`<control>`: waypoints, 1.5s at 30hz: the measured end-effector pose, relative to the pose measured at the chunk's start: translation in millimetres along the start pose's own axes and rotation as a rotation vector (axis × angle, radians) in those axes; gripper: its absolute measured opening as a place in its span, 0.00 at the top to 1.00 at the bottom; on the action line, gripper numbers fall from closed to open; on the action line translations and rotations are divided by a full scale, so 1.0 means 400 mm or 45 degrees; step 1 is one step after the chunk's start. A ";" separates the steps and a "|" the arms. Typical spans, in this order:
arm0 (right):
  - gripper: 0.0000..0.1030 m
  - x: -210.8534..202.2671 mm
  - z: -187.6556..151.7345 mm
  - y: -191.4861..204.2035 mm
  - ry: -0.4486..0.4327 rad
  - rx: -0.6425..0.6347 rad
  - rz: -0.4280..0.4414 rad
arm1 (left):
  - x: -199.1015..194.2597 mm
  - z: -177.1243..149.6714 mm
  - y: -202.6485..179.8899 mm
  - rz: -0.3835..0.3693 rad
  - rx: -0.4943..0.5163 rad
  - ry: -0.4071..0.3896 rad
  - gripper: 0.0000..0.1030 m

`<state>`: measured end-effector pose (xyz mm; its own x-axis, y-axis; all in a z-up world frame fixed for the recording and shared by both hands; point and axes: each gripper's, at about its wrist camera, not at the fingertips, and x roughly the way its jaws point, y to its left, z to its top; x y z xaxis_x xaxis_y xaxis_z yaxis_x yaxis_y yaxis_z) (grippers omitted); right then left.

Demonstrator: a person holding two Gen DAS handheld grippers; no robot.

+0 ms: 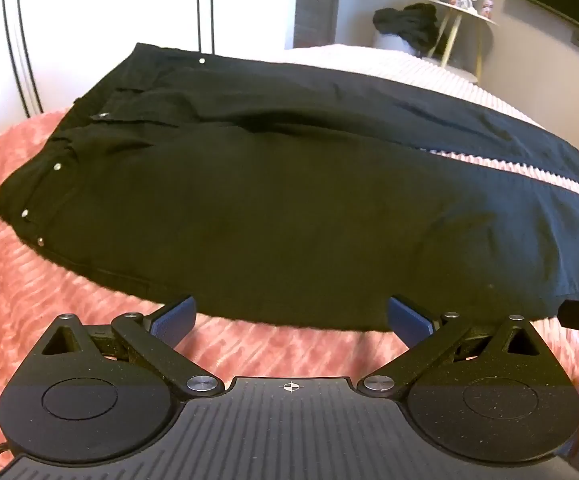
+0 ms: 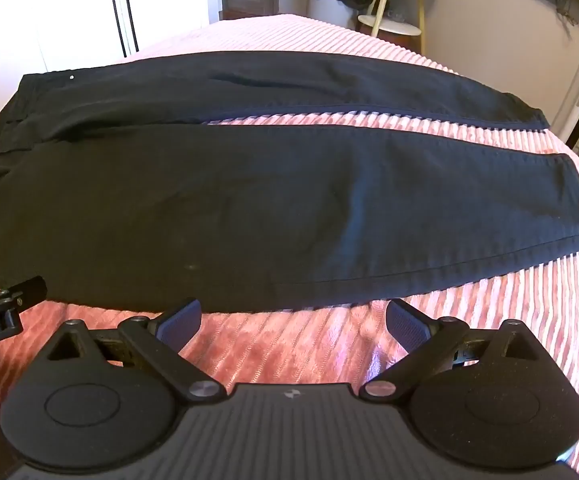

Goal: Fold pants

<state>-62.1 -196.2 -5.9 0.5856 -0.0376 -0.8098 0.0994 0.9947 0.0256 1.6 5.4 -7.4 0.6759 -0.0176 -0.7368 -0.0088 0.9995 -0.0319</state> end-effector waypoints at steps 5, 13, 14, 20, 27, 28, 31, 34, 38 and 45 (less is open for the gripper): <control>0.04 0.000 0.000 0.001 0.002 0.000 -0.001 | -0.005 0.001 -0.008 0.010 -0.036 0.005 0.00; 0.04 0.001 0.001 0.001 0.004 0.000 0.001 | -0.004 0.002 -0.011 0.004 -0.041 0.011 0.00; 0.04 0.000 0.000 0.000 0.002 0.002 0.002 | -0.004 0.001 -0.013 0.004 -0.040 0.011 0.00; 0.04 0.000 0.000 0.000 0.003 0.003 0.004 | -0.003 0.004 -0.008 0.001 -0.048 0.015 0.00; 0.04 0.000 0.000 0.001 0.003 0.002 0.003 | -0.001 0.001 -0.008 0.000 -0.047 0.016 0.00; 0.04 0.000 0.000 0.001 0.003 0.003 0.003 | -0.001 0.000 -0.008 -0.001 -0.047 0.016 0.00; 0.04 0.000 -0.001 0.002 0.003 0.003 0.004 | 0.001 0.000 -0.007 -0.001 -0.049 0.020 0.00; 0.04 0.000 0.000 0.001 0.004 0.004 0.005 | 0.001 -0.001 -0.008 -0.002 -0.049 0.019 0.00; 0.04 0.000 0.000 0.000 0.004 0.005 0.006 | 0.002 -0.005 -0.010 -0.001 -0.048 0.021 0.00; 0.04 -0.005 -0.002 0.005 0.005 0.007 0.009 | 0.002 -0.005 -0.007 -0.001 -0.051 0.025 0.00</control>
<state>-63.7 -193.9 -4.5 0.5832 -0.0304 -0.8118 0.0999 0.9944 0.0346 0.8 2.4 -9.2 0.6615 -0.0195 -0.7497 -0.0382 0.9975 -0.0596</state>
